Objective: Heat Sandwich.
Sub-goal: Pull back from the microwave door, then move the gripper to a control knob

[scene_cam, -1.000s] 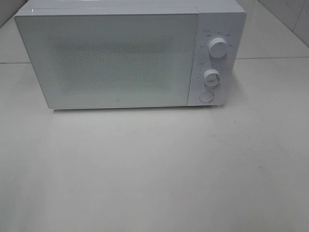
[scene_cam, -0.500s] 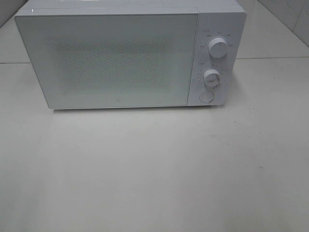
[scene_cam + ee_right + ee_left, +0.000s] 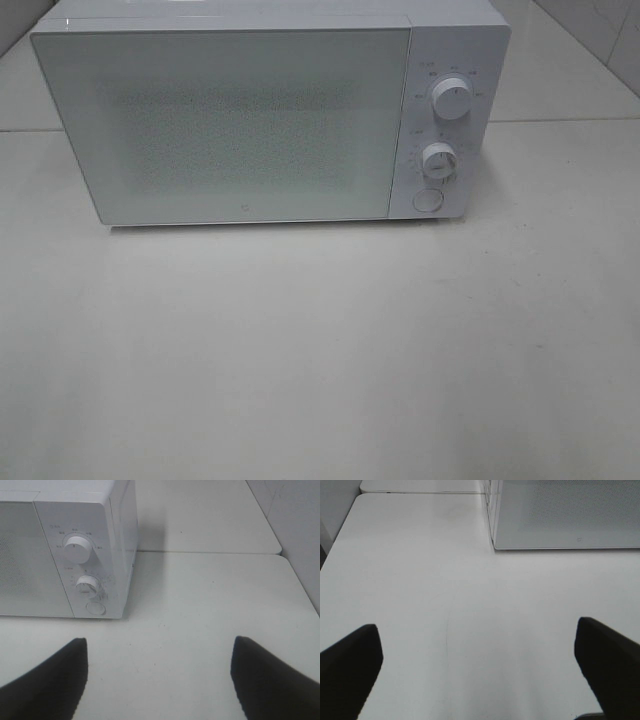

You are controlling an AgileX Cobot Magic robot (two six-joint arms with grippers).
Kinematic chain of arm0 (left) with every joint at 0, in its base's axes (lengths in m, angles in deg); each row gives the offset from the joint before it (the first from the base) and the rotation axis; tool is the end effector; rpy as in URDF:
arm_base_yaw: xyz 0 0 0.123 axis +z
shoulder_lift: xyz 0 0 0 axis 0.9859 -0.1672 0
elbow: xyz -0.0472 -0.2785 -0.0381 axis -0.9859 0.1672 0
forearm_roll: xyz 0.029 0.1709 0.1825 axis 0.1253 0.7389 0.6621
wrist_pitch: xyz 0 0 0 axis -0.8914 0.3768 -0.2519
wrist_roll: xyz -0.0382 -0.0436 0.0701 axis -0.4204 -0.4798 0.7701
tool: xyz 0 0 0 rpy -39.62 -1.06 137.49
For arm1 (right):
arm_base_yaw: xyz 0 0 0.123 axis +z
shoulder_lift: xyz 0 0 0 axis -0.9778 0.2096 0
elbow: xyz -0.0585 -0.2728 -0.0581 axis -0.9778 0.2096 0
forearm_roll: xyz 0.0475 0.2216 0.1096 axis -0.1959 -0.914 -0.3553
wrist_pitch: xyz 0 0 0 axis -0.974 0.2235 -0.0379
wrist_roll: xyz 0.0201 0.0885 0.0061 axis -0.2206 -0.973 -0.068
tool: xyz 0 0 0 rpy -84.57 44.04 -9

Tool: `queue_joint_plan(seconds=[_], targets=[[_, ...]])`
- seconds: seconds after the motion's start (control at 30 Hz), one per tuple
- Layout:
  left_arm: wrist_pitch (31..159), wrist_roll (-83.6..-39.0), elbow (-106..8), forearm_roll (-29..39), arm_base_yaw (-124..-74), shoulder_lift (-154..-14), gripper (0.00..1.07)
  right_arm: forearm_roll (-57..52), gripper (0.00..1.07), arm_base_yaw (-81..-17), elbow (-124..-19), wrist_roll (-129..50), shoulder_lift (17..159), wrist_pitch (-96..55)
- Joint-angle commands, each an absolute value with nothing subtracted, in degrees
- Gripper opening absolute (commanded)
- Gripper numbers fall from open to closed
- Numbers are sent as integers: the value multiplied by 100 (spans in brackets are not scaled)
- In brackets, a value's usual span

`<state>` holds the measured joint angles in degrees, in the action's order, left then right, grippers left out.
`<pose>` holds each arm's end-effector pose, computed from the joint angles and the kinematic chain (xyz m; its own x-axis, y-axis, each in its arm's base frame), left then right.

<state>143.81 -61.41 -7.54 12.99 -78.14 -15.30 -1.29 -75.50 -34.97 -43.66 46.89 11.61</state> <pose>-0.0043 -0.0094 0.2787 -0.4352 -0.0118 -0.9002 0.0534 0.9978 -0.0389 0.0969 0.0033 0.3168 -0.3353 -0.0298 -0.9416 -0.0390 0.9991 -0.0178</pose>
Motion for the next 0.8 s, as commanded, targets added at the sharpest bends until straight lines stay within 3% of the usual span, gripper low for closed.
queue_joint_plan(seconds=[0.03, 0.8], targets=[[14352, -6152, -737, 1294, -7803, -1358, 101, -146, 76, -7584, -3503, -4366, 5158, 582], [14352, -6152, -737, 1294, -7803, -1358, 101, -141, 76, -7584, -3503, -4366, 7593, -2145]])
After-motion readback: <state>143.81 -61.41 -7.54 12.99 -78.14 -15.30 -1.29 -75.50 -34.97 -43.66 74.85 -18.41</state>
